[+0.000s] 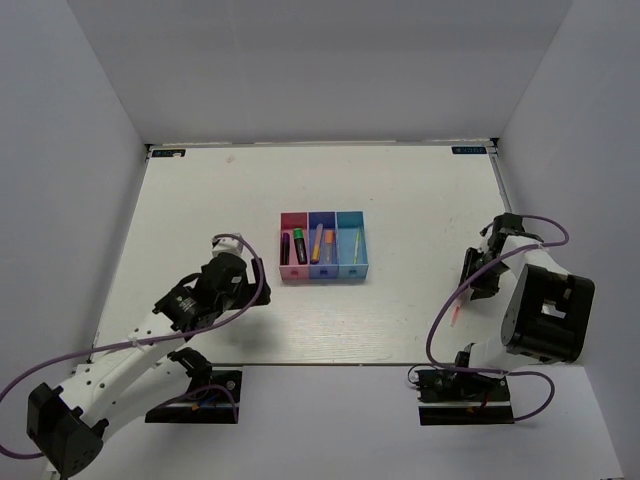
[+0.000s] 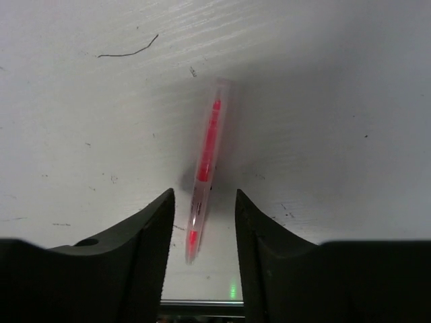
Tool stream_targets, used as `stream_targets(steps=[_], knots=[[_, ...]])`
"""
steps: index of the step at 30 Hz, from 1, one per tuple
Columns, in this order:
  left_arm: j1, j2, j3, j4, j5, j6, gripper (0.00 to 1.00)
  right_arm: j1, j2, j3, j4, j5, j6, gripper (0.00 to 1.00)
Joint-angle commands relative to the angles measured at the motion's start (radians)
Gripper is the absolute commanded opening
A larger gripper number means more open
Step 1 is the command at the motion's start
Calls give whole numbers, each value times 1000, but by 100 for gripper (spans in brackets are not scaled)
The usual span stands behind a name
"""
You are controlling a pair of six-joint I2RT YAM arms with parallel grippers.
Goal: Sort the stationery into containers
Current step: Pick up the pen from the center of the board.
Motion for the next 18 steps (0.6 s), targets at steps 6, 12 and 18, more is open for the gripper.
stream_targets(steps=[6,12,18], knots=[[25,-55,-41,-41,40,-81,100,57,50,-15,92,165,36,36],[25,-112,-89,-87,8,-124,100,92,102,-61,117,188,43,19],[25,-159,-112,-133,-5,-148,100,94,105,-31,88,-6,32,0]])
